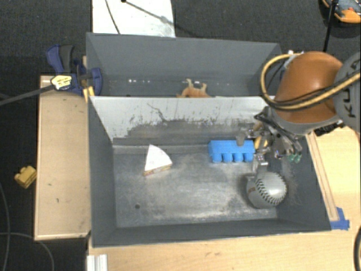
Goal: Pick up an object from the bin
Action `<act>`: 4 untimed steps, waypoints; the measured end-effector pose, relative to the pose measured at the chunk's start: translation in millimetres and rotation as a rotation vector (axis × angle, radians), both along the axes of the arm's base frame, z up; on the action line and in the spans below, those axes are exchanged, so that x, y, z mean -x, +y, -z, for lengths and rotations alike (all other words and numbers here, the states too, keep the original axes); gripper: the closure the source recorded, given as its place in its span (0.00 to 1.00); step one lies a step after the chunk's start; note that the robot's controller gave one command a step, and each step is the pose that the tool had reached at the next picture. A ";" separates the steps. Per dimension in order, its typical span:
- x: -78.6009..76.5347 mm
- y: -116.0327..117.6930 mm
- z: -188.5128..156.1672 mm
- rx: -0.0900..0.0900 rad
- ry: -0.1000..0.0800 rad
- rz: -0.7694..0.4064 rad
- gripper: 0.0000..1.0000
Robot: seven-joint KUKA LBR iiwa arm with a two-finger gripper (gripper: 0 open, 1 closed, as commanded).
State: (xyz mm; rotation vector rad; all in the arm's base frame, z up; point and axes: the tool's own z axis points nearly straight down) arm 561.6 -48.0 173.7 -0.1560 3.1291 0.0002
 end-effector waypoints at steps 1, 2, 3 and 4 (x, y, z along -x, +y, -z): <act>9.2 -18.4 29.3 0.001 0.006 -0.018 0.00; 4.5 -19.9 66.7 0.000 0.004 -0.015 0.00; 40.3 -31.7 90.8 -0.001 0.004 0.009 0.00; 71.5 -38.6 100.1 0.000 0.011 0.020 0.00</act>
Offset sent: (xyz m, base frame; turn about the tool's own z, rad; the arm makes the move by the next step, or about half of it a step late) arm -0.0048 -0.0202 -0.0727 -0.0112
